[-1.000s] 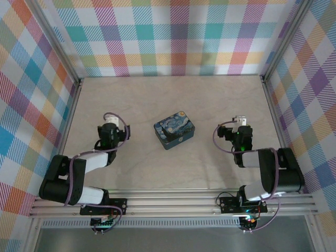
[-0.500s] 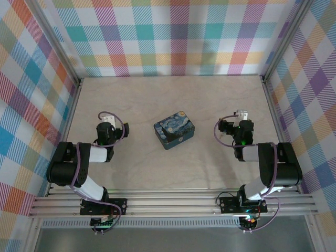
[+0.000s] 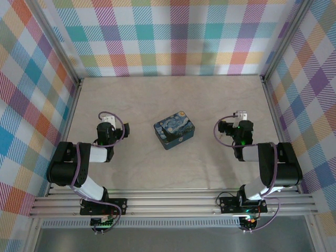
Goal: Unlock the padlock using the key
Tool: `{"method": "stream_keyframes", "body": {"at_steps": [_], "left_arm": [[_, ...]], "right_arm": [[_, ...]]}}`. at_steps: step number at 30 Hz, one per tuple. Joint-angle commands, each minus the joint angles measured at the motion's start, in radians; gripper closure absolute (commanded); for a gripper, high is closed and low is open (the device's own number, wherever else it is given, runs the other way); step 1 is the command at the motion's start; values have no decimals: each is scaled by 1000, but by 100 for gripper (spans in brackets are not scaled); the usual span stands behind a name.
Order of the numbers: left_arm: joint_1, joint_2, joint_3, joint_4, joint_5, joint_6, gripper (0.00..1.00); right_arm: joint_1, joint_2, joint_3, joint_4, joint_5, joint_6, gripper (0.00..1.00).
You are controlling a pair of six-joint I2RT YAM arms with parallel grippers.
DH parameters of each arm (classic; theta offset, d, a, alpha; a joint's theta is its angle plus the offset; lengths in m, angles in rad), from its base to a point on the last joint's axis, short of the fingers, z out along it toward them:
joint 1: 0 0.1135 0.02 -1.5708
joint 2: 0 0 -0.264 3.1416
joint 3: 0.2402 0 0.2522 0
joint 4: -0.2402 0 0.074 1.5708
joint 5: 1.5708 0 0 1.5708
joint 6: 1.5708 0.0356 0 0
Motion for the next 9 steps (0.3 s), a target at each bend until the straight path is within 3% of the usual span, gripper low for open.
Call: {"method": "stream_keyframes", "body": {"at_steps": [1,9], "left_arm": [[3,-8,11,13,13,0,0],[3,-7,10,13,13,0,0]], "right_arm": [[-5,0,8,10,-11,9,0],[-5,1,8,8,-12,10,0]]}}
